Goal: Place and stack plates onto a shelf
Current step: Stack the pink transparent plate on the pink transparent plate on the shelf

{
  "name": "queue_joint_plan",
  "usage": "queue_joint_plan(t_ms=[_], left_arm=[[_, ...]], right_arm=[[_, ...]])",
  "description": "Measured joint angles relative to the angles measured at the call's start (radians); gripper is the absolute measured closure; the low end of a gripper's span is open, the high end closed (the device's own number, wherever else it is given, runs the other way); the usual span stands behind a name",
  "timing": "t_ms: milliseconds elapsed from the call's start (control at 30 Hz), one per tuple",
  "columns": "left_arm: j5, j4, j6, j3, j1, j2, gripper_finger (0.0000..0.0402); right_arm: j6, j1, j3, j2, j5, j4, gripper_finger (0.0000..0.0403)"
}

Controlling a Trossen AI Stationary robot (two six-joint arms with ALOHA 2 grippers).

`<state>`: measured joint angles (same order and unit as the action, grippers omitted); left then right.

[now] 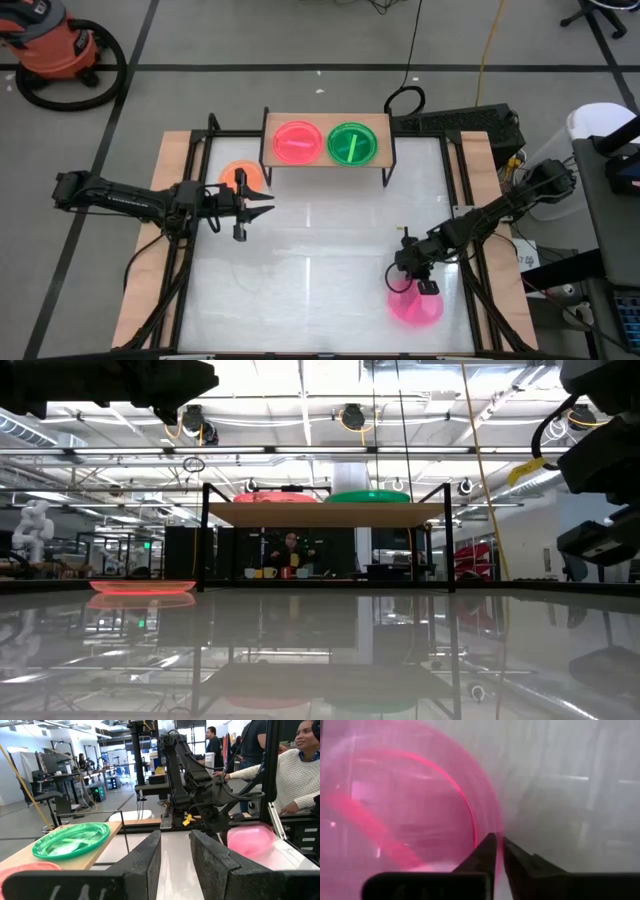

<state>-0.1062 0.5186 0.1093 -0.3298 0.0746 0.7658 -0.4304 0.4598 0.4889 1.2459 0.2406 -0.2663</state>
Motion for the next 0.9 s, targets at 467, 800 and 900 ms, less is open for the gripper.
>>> queue_joint_plan(t_ms=[467, 800, 900], left_arm=[[0.000, 0.007, -0.001, 0.000, 0.000, 0.000, 0.0289], [0.000, 0.008, -0.007, 0.000, 0.000, 0.000, 0.0288], [0.000, 0.010, -0.005, 0.000, 0.000, 0.000, 0.0288]], right_arm=[[0.028, -0.144, 0.047, -0.175, -0.294, 0.081, 0.0403], [0.191, -0.480, 0.057, -0.188, -0.450, 0.846, 0.0403], [0.191, -0.596, 0.056, -0.165, -0.423, 0.949, 0.0403]])
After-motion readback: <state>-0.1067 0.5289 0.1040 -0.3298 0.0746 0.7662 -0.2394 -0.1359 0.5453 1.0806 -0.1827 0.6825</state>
